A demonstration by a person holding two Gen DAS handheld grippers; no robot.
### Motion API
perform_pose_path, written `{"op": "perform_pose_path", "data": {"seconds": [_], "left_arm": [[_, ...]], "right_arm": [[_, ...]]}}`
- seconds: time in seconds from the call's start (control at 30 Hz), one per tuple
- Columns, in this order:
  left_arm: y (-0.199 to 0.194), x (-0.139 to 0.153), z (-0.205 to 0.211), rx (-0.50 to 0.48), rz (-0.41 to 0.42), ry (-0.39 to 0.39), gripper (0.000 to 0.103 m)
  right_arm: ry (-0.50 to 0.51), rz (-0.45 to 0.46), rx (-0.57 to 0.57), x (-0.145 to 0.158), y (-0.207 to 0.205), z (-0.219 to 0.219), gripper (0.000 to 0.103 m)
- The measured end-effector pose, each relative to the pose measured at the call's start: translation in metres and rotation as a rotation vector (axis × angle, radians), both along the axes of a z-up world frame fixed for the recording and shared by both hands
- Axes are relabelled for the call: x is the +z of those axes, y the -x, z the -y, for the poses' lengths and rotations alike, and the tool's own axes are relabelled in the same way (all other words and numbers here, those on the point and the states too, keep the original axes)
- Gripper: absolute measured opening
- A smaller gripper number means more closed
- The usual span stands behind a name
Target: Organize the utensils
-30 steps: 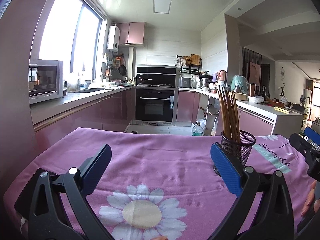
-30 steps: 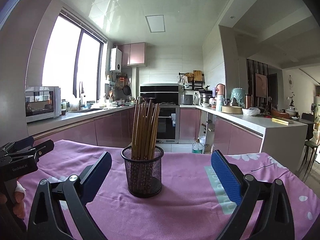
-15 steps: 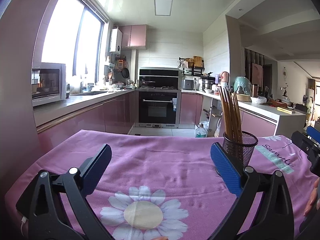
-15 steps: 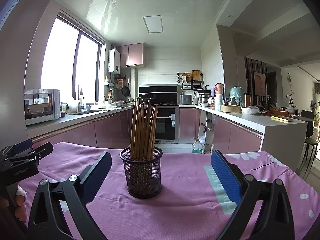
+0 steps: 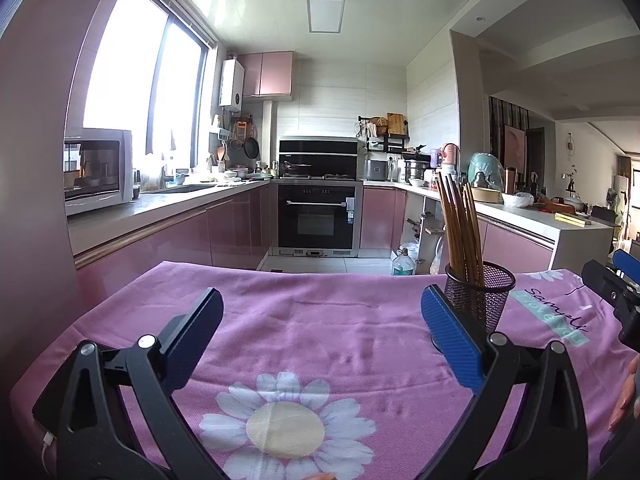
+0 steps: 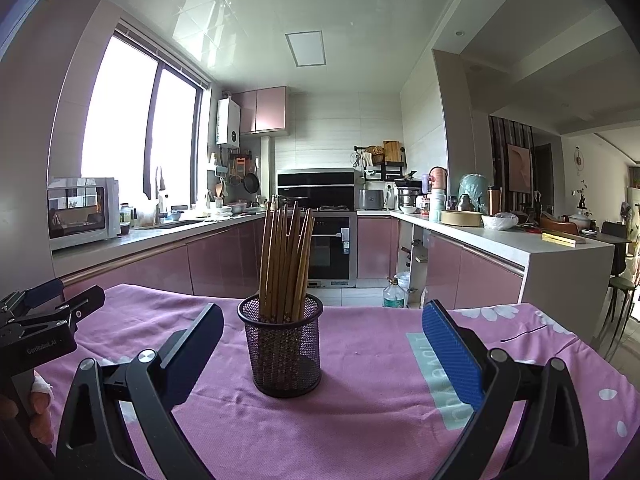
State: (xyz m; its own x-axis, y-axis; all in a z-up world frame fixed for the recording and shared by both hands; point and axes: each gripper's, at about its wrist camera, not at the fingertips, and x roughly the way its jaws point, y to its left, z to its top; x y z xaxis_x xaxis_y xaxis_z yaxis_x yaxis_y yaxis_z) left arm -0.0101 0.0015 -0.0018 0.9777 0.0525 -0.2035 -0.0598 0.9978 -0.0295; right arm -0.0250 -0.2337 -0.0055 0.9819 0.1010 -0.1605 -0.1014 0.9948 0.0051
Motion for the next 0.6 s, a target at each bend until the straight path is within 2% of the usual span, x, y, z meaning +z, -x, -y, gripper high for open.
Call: {"op": "perform_pose_path", "data": {"seconds": [0.6], "left_arm": [[-0.0005,-0.0005,-0.0013,0.003,-0.001,0.004,0.097]], "right_arm": [[-0.010,-0.011,0.000,0.0004,-0.0027,0.0022,0.096]]}}
